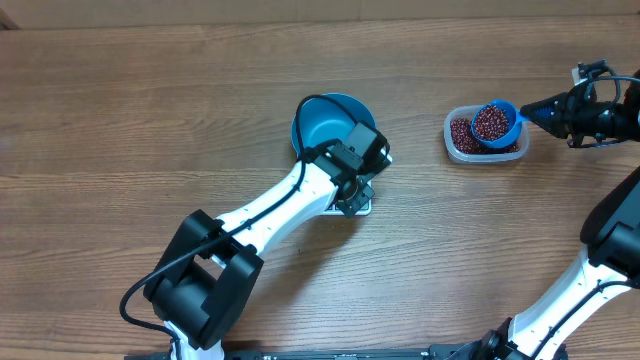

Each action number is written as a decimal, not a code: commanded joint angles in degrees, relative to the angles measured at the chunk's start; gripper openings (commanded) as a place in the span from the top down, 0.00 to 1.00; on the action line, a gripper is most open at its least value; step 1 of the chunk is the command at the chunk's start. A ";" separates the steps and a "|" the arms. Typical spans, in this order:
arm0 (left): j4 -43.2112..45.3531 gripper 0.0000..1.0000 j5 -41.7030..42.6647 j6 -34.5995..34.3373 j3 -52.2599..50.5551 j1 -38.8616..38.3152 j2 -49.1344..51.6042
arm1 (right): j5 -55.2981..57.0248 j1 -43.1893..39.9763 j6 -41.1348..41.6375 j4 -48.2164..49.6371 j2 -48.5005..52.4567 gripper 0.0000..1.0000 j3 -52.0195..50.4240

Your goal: Scoop item into bowl and weigh 150g on scale

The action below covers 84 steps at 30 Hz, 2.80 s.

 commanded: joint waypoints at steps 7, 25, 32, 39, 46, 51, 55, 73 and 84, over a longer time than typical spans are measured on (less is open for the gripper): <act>1.44 0.95 -7.19 -3.23 -1.29 -2.54 0.31 | -2.38 -0.15 -0.26 -0.09 0.87 0.96 -0.35; 2.99 0.96 -11.52 -5.35 -3.78 -2.82 0.31 | -0.66 -0.15 -0.31 -1.27 0.87 0.96 -0.35; 2.99 0.96 -11.50 -5.31 -3.82 -2.84 0.31 | -0.68 -0.15 -0.28 -1.38 0.87 0.96 -0.35; 3.21 0.96 -11.41 -4.83 -3.85 -3.17 0.33 | -0.68 -0.15 -0.28 -1.38 0.87 0.96 -0.35; 3.89 0.96 -11.50 -3.80 -4.74 -4.02 0.39 | -0.68 -0.15 -0.28 -1.38 0.87 0.96 -0.35; 4.26 0.96 -11.52 -4.90 -4.90 -3.74 0.42 | -0.68 -0.15 -0.28 -1.38 0.87 0.96 -0.35; 4.26 0.96 -11.54 -5.33 -4.92 -3.50 0.42 | -0.68 -0.15 -0.31 -1.33 0.87 0.96 -0.35; 5.16 0.96 -13.22 -7.41 -5.97 -3.41 0.44 | -0.68 -0.15 -0.28 -1.36 0.87 0.96 -0.35; 5.38 0.95 -13.18 -7.45 -5.97 -3.39 0.68 | -0.68 -0.15 -0.31 -1.31 0.87 0.96 -0.35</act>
